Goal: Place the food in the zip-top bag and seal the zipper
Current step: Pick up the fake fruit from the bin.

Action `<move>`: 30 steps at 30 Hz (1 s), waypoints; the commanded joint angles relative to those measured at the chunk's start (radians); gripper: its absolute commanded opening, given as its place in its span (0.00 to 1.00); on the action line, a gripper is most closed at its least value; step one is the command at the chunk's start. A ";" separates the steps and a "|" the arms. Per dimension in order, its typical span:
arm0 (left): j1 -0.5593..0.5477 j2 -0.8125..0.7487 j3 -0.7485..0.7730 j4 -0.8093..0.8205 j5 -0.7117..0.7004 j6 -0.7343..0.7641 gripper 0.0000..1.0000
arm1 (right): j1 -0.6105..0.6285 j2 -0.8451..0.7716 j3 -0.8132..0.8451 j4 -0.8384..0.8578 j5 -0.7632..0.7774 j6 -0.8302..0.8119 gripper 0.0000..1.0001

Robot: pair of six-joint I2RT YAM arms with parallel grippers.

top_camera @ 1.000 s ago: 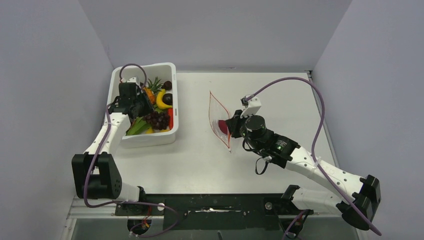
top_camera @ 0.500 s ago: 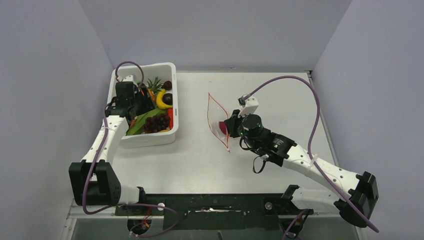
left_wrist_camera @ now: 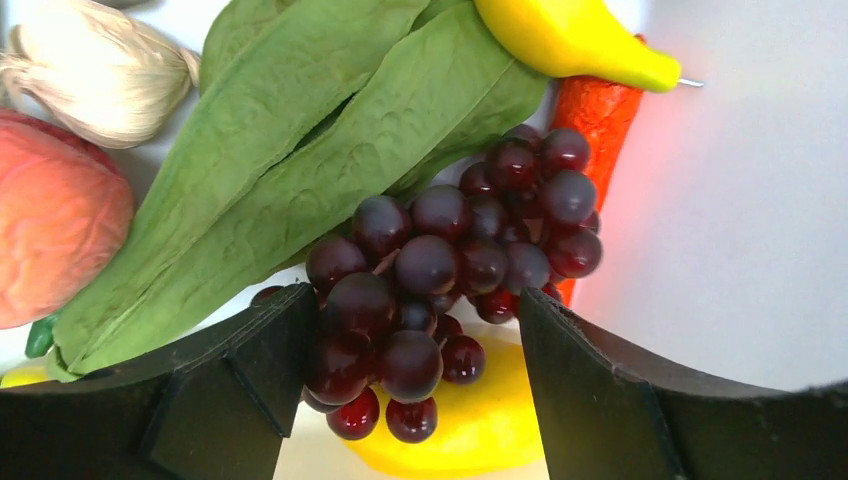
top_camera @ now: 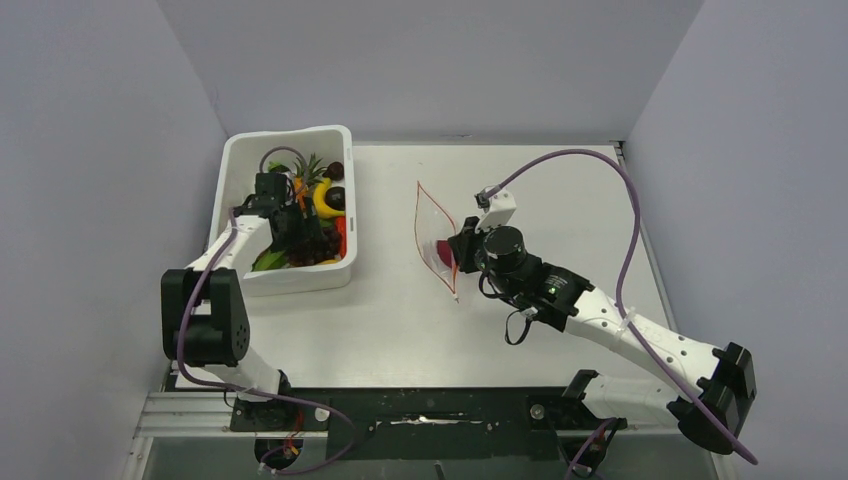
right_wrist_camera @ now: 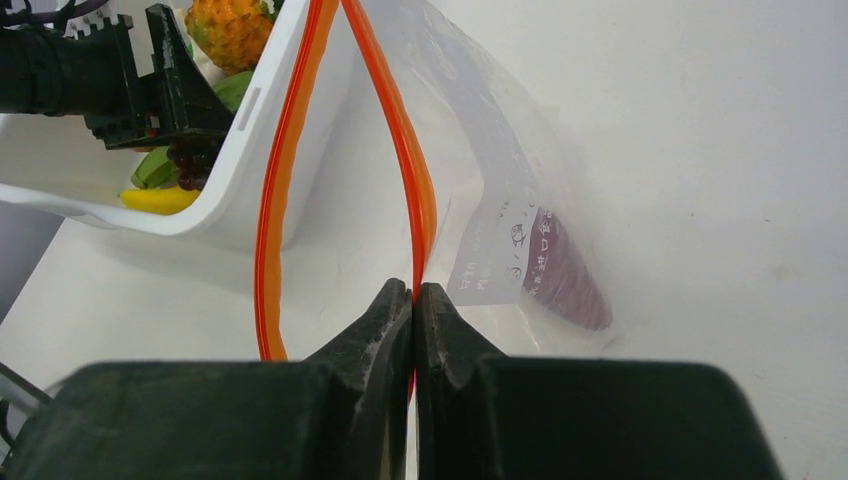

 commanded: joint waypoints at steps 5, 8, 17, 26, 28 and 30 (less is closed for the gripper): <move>-0.010 0.094 0.022 0.003 0.015 0.023 0.67 | -0.002 0.022 0.072 0.016 0.051 -0.067 0.00; -0.010 0.097 0.028 0.005 0.013 0.015 0.57 | -0.004 0.035 0.087 0.008 0.050 -0.071 0.00; -0.013 -0.005 0.024 0.026 0.018 -0.019 0.24 | -0.002 0.039 0.103 -0.028 0.064 -0.053 0.00; -0.015 -0.215 -0.005 0.068 -0.009 -0.070 0.20 | -0.005 0.050 0.104 -0.064 0.092 -0.034 0.00; -0.015 -0.246 -0.010 0.068 -0.011 -0.075 0.19 | -0.004 0.061 0.118 -0.075 0.097 -0.026 0.00; -0.015 -0.270 -0.015 0.073 -0.011 -0.081 0.19 | -0.004 0.067 0.124 -0.073 0.098 -0.025 0.00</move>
